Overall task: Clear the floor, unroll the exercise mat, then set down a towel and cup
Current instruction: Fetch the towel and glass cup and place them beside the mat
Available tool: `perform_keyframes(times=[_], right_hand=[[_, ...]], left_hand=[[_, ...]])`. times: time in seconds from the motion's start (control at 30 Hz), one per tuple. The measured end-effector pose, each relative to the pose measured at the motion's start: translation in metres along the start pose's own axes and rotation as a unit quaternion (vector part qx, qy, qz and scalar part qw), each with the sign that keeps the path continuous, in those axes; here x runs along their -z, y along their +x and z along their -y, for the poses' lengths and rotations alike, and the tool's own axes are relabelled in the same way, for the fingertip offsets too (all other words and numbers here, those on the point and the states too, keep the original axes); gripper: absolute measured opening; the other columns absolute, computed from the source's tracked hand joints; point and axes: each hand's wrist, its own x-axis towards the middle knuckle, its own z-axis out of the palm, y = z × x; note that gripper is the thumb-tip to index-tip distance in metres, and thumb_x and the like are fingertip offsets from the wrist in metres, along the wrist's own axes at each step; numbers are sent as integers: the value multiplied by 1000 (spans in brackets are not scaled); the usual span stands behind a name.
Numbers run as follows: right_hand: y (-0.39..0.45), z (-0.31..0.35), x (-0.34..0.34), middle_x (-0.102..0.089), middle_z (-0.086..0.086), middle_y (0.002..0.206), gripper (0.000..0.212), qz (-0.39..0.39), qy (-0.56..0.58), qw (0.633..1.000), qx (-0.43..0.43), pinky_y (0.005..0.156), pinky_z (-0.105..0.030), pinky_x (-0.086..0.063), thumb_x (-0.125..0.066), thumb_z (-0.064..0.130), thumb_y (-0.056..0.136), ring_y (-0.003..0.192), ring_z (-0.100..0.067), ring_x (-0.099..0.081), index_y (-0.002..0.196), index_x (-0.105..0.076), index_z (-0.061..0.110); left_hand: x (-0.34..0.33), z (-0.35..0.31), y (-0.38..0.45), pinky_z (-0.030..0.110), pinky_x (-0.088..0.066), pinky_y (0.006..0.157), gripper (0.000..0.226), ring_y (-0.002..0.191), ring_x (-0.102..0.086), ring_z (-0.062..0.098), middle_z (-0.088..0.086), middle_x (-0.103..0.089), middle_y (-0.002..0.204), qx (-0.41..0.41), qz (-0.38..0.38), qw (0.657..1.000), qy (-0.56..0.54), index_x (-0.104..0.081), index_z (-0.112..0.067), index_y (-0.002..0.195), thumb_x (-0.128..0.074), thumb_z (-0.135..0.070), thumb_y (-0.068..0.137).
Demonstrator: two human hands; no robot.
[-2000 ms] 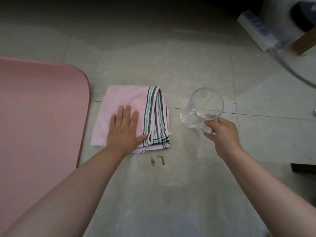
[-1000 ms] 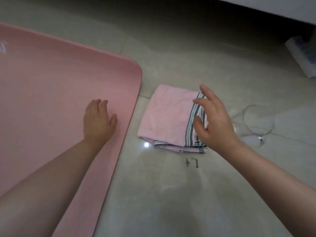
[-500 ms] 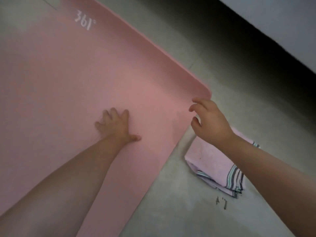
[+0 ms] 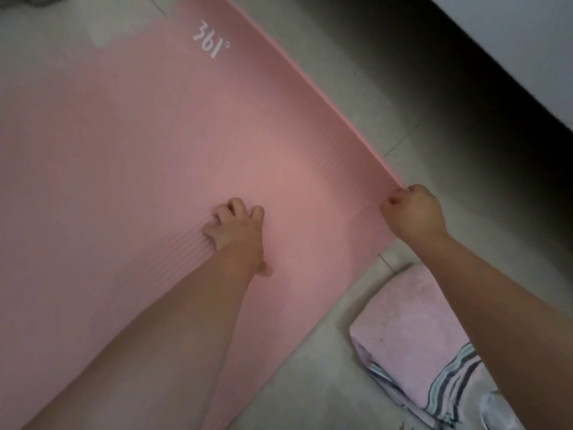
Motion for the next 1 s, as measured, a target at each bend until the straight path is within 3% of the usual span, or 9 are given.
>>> perform_keyframes(times=[0.1,0.27,0.4,0.47,0.67,0.77,0.87,0.93,1.0], right_hand=[[12,-7,0,-53,-39,103,29,-12,-16,999,35,74,-40,-43,-44,6,90,92,-44,-56,97,-64,-15],[28,-21,1,-50,-31,86,30,34,-12,998,59,66,-32,-37,-46,10,90,91,-40,-55,89,-64,-14],[25,-26,-6,-31,-6,52,37,51,-9,998,33,52,-24,-26,-46,6,88,67,-27,-44,52,-50,-5],[31,-23,-16,-29,-5,47,46,57,8,998,24,44,-21,-19,-46,4,86,63,-24,-41,42,-33,6],[54,-53,3,-32,-9,47,45,36,91,995,34,44,-20,-19,-48,2,83,61,-24,-41,41,-30,8],[48,-52,-1,-52,-25,69,31,56,83,995,8,53,-25,-30,-47,4,84,69,-31,-51,53,-47,-1],[37,-48,-14,-48,-29,126,25,41,17,999,7,92,-39,-40,-44,4,86,117,-38,-46,96,-61,-11],[31,-41,-22,-18,-21,152,32,-17,-28,999,34,116,-51,-5,-40,-1,83,141,-36,-12,110,-54,-10],[23,-31,-33,-1,-16,157,38,-60,-56,990,115,110,-48,16,-35,-4,84,144,-32,5,119,-47,-10]], left_hand=[[1,2,0,50,-45,96,100,128,-26,38,15,-19,137,4,6,1000,0,-23,-22,131,-81,-52,55],[-2,10,0,42,-48,88,96,124,-29,33,13,-23,134,-12,4,1000,0,-27,-22,129,-79,-56,56],[-17,18,-2,38,-49,87,95,125,-28,32,13,-23,137,-42,16,999,22,-25,-22,132,-74,-60,59],[-12,26,-5,37,-49,88,96,126,-29,31,12,-23,136,-43,36,998,20,-25,-22,132,-73,-61,59],[15,3,-17,38,-49,89,96,126,-28,31,12,-24,136,-9,-17,999,45,-24,-23,133,-73,-60,60],[3,-1,-20,38,-46,94,98,127,-28,31,13,-22,138,-8,-5,999,46,-22,-22,136,-73,-60,62],[-8,-3,-21,40,-39,102,99,129,-27,33,15,-19,142,-16,-10,1000,24,-19,-22,139,-72,-58,63],[-11,-1,-23,42,-30,111,102,137,-18,36,17,-10,150,-24,-4,1000,5,-15,-23,144,-72,-56,66],[-13,6,-25,41,-20,117,104,142,-5,37,15,0,156,-36,20,999,-7,-7,-25,147,-71,-52,70]])
